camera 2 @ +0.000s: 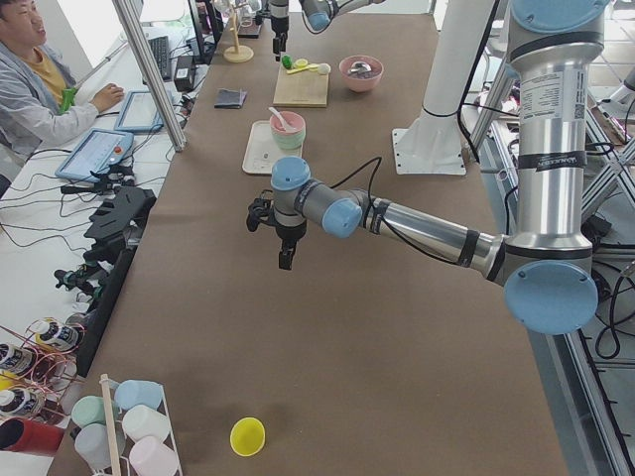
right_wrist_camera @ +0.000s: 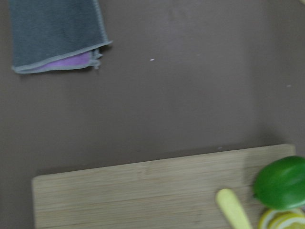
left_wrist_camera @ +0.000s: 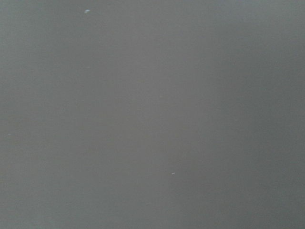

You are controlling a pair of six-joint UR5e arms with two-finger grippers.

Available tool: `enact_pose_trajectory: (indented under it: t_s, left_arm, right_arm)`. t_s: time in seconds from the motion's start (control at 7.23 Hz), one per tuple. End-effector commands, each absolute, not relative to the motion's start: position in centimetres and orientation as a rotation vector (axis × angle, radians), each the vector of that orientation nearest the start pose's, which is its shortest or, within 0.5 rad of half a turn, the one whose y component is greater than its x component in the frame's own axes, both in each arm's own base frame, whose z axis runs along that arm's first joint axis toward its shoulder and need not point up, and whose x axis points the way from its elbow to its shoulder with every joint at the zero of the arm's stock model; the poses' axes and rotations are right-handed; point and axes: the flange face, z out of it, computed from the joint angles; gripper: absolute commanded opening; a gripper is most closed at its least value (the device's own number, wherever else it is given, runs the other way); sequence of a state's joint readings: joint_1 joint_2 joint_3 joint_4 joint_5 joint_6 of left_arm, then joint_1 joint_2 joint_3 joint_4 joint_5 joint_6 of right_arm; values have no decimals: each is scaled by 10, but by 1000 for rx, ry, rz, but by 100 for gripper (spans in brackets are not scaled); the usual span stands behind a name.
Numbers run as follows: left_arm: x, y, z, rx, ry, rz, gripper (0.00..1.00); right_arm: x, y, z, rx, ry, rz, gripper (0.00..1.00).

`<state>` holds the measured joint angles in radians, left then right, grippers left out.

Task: Stack pink bowl on green and place spoon

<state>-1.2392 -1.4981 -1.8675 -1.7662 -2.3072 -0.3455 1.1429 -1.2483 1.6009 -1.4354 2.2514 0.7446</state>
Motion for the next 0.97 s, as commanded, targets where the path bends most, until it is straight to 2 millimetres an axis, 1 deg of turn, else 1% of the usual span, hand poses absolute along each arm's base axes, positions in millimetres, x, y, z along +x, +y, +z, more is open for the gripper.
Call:
enact_pose_trajectory:
  t_s: [0.0,0.14,0.28,0.41,0.55,0.69,0.83]
  left_arm:
    - [31,-475,590,151,828,219,98]
    - [11,-472,628,128,818,223,98]
    - [-9,-456,656,127,856,252,98]
    - [-17,-452,654,135,885,233,98]
    - [-32,-451,648,166,878,213,98]
    - [-43,-438,659,157,868,188,98]
    - [-42,-441,656,155,870,179,98]
  right_arm:
    - [-96,-582,536,68,-792,-22,100]
    - [-65,-576,552,81,-784,-17,100]
    - [-51,-564,571,75,-784,-24,100]
    - [-47,-557,580,81,-788,-63,100]
    - [-43,-555,583,79,-786,-61,100]
    - [-29,-552,588,88,-784,-58,100]
    - [-20,-554,591,101,-780,-75,100]
